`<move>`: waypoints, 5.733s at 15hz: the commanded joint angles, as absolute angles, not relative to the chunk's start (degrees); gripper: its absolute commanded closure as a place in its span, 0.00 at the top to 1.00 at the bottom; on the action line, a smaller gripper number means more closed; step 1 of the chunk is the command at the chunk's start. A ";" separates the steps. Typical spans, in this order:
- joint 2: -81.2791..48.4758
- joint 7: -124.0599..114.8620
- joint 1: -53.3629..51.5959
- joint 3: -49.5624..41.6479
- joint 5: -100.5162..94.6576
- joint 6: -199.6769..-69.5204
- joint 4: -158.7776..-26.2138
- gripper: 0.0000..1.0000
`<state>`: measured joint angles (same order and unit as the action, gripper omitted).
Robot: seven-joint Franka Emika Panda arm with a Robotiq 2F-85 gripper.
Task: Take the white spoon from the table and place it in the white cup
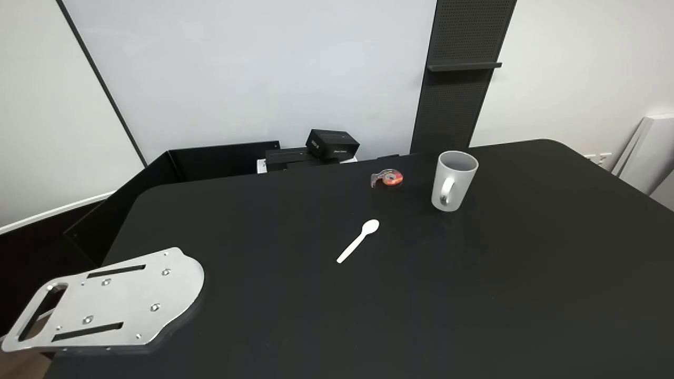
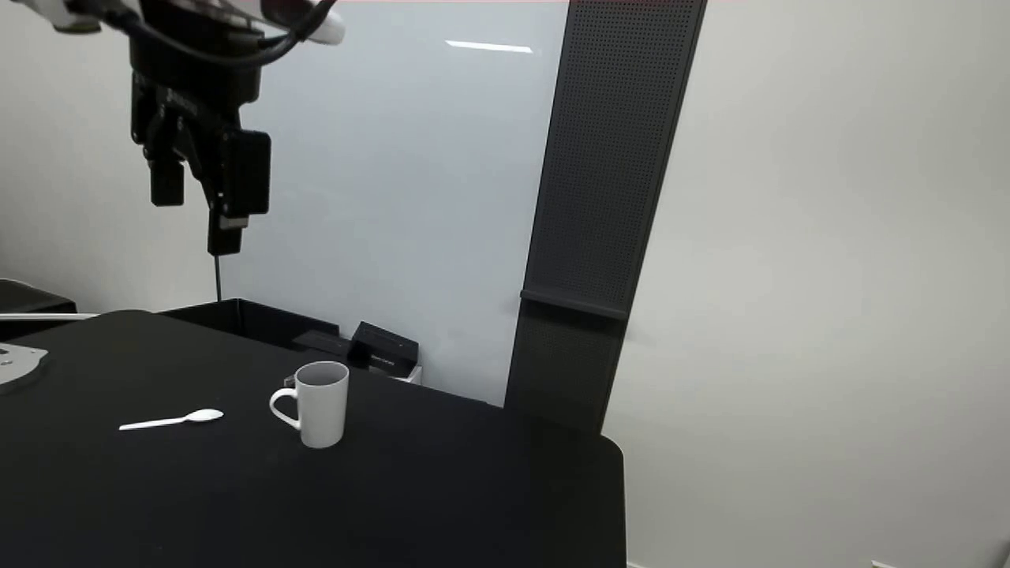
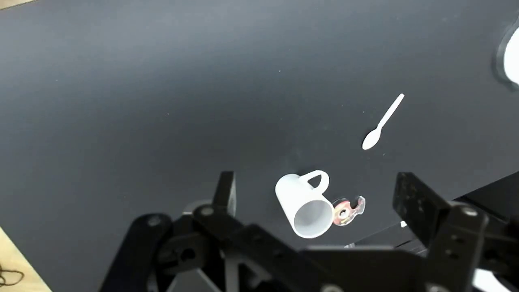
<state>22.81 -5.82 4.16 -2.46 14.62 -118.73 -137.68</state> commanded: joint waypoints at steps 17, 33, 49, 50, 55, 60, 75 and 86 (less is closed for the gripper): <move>6.76 -37.32 -0.71 7.12 8.31 -130.02 -131.44 1.00; -5.48 -52.79 -8.27 10.99 4.43 -135.91 -120.24 1.00; -33.50 -74.05 -20.25 3.18 -6.22 -133.64 -91.51 1.00; -34.65 -73.96 -20.25 3.11 -5.59 -133.02 -90.78 1.00; -39.03 -73.51 -19.84 2.90 -3.24 -134.16 -88.46 1.00; -38.41 -72.31 -20.15 2.54 -3.15 -134.93 -90.39 1.00; -44.68 -77.18 -22.30 0.89 -2.64 -136.45 -88.39 1.00; -54.21 -78.11 -24.83 -0.38 0.37 -143.91 -84.09 1.00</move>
